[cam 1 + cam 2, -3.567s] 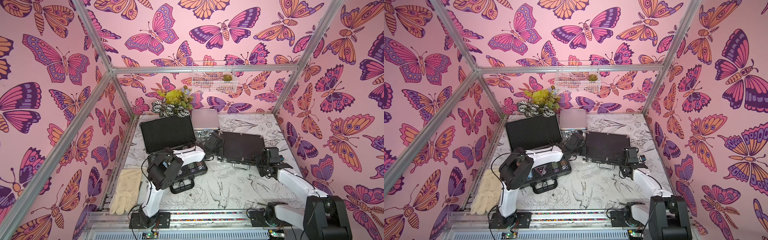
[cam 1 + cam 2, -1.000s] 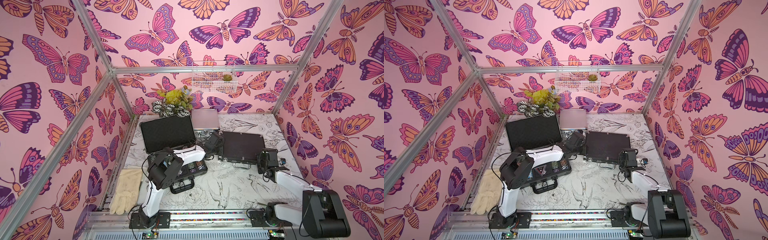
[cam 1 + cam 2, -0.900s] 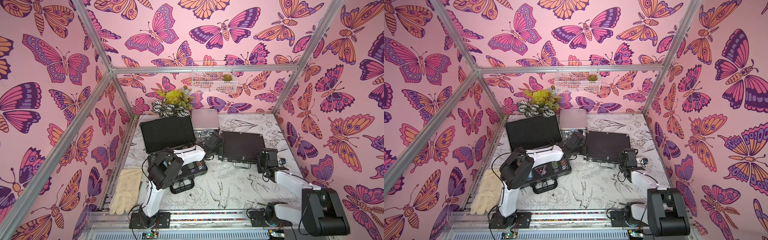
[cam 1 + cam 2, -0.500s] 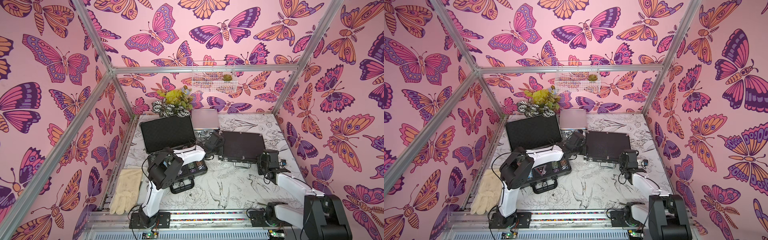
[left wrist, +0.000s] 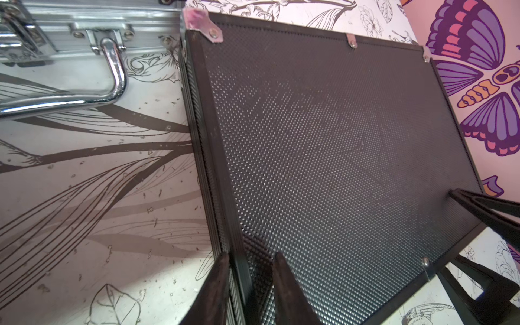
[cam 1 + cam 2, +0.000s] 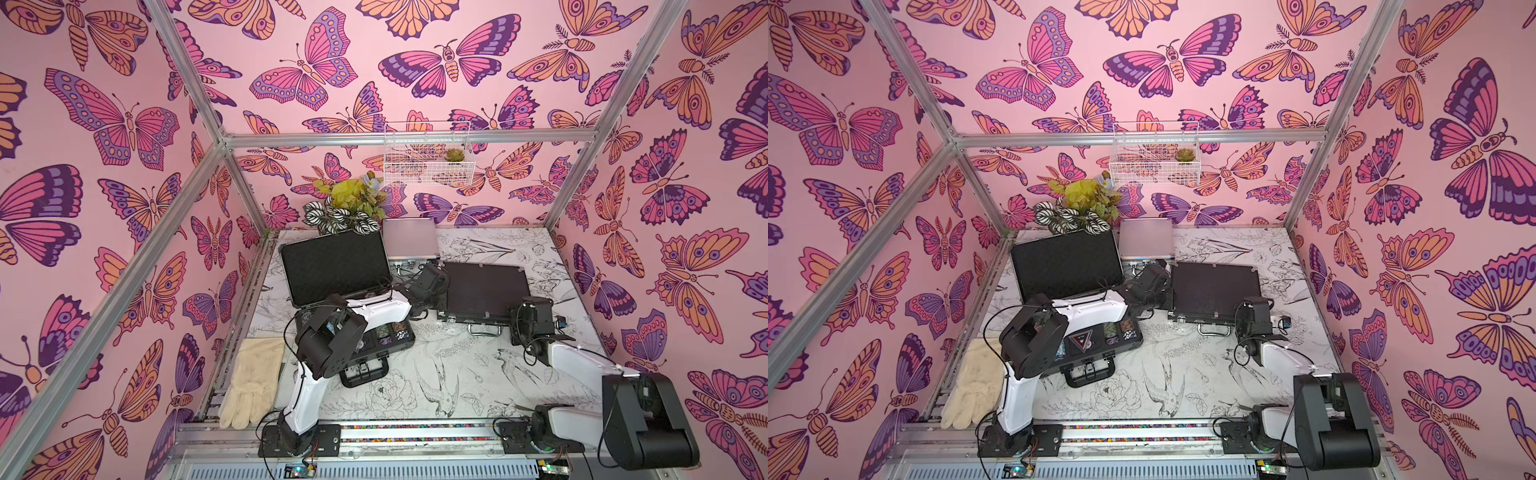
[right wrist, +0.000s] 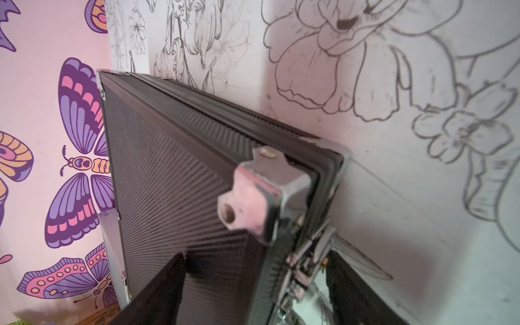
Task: Close the poker set cases
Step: Fasten the fastener on the poker set case.
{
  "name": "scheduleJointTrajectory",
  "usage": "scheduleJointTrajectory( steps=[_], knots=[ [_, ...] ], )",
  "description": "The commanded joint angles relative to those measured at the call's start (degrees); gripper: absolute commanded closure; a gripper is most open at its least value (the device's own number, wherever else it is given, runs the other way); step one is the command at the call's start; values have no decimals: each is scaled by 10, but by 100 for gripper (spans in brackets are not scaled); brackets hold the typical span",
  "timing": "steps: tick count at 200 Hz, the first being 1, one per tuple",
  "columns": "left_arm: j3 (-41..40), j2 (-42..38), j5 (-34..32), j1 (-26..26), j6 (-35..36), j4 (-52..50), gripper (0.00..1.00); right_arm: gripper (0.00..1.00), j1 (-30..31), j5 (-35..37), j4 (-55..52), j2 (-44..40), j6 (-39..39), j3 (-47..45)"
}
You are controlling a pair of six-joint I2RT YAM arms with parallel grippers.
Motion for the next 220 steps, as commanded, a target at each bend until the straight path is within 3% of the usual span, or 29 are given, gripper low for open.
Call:
scheduleJointTrajectory(
  steps=[1,39,74,115,166,192,220],
  knots=[
    [-17,33,6,-8,16,-78,72,24,4,26,-42,24,-12,-11],
    [-18,34,8,-8,18,-78,72,23,4,30,-85,-23,-55,0],
    [-17,29,13,-8,18,-78,71,22,4,6,-164,-80,-150,58],
    [-13,20,15,-8,27,-87,70,26,5,-63,-256,-73,-272,124],
    [-9,17,18,-8,29,-94,70,35,11,-105,-254,-62,-318,121],
    [-7,19,21,-8,32,-98,70,41,59,-112,-278,-46,-355,146],
    [-6,20,19,-8,31,-101,70,49,151,-58,-321,-32,-384,176]
  ],
)
